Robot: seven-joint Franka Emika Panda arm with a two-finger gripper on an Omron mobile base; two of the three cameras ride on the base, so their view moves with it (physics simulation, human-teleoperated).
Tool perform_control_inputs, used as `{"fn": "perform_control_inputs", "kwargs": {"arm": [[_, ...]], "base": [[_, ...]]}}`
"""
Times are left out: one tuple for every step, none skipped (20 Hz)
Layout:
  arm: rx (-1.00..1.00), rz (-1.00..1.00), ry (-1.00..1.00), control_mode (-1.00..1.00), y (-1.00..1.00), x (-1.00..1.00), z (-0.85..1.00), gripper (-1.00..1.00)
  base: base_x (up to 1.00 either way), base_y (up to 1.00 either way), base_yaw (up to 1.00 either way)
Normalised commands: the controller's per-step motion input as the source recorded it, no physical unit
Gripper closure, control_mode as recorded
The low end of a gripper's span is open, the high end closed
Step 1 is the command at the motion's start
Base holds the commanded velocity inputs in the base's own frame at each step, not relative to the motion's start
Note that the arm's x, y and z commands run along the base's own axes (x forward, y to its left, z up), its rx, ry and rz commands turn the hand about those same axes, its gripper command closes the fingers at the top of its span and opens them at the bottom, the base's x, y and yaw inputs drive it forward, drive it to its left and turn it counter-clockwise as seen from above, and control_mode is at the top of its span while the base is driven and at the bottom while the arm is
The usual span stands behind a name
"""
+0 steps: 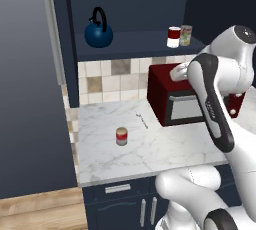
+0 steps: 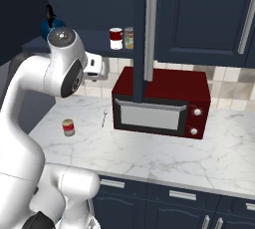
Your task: Pick the cans from the counter and place them in their designated side in the cabinet.
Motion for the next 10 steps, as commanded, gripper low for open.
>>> {"fn": "perform_control_inputs", "kwargs": {"arm": [[0.0,0.05,0.04,-1.0,0.09,-0.34,-0.14,-1.0],[0.0,0.05,0.05,-1.0,0.09,-0.32,-0.12,-1.0],[0.0,0.05,0.07,-1.0,0.12,-0.28,-0.11,-1.0],[0.0,0.05,0.09,-1.0,0.14,-0.25,-0.11,-1.0],[0.0,0.05,0.09,-1.0,0.16,-0.24,-0.11,-1.0],[0.0,0.05,0.1,-1.0,0.18,-0.22,-0.12,-1.0],[-0.01,0.05,0.11,-1.0,0.19,-0.19,-0.11,-1.0],[-0.02,0.05,0.13,-1.0,0.21,-0.16,-0.09,-1.0],[-0.03,0.05,0.15,-1.0,0.2,-0.12,-0.06,-1.0],[-0.03,0.05,0.18,-1.0,0.25,-0.08,-0.06,-1.0]], "base": [[0.0,0.0,0.0],[0.0,0.0,0.0],[0.0,0.0,0.0],[0.0,0.0,0.0],[0.0,0.0,0.0],[0.0,0.0,0.0],[0.0,0.0,0.0],[0.0,0.0,0.0],[0.0,0.0,0.0],[0.0,0.0,0.0]]}}
